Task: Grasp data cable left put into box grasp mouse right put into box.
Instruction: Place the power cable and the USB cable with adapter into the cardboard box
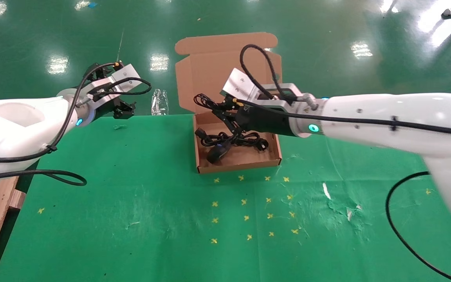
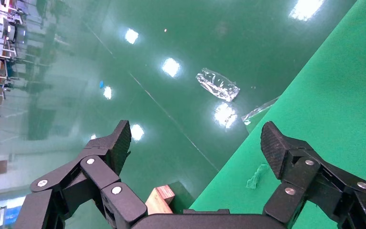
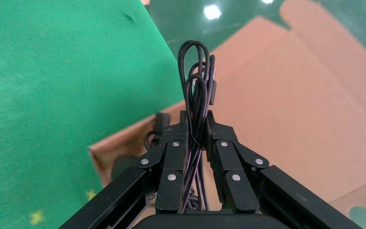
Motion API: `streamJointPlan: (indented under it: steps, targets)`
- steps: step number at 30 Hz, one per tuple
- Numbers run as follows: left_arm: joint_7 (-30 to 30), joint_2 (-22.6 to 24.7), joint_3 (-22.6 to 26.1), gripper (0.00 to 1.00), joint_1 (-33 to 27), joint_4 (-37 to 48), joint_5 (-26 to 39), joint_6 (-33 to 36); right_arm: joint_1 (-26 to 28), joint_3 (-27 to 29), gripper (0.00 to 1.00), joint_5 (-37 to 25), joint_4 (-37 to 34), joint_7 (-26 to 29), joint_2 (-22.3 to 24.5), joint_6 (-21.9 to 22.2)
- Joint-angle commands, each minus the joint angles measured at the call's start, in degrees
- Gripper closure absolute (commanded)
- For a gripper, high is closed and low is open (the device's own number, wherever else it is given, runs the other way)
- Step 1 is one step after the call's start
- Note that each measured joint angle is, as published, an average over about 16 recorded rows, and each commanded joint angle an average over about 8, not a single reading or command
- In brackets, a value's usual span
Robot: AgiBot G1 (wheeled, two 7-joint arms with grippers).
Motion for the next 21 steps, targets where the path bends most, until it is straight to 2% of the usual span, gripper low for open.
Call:
streamJointPlan:
  steps: [1,8,9,21]
  targets:
    - [-0.1,0.0,0.0,0.0,0.0,-0.1,0.1,0.1,0.4,-0.6,0.95,-0.4,-4.8,-2.0,-2.4,1.4]
    - [-0.1,-0.2,-0.1,0.0,0.0,-0.1,0.1,0.1,0.5,-0.5,0.08,-1.3,-15.0,-5.2,-5.4,6.3]
    - [-0.1,-0.2,-0.1,0.0,0.0,-0.1,0.1,0.1,0.5,-0.5,0.01,-1.2,-15.6,-5.3,-5.5,6.5]
    - [-0.1,-0.1,-0.1,0.0,0.0,-0.1,0.1,0.1,0.4,-0.4,0.0,-1.1,-14.8,-5.1,-5.2,6.3]
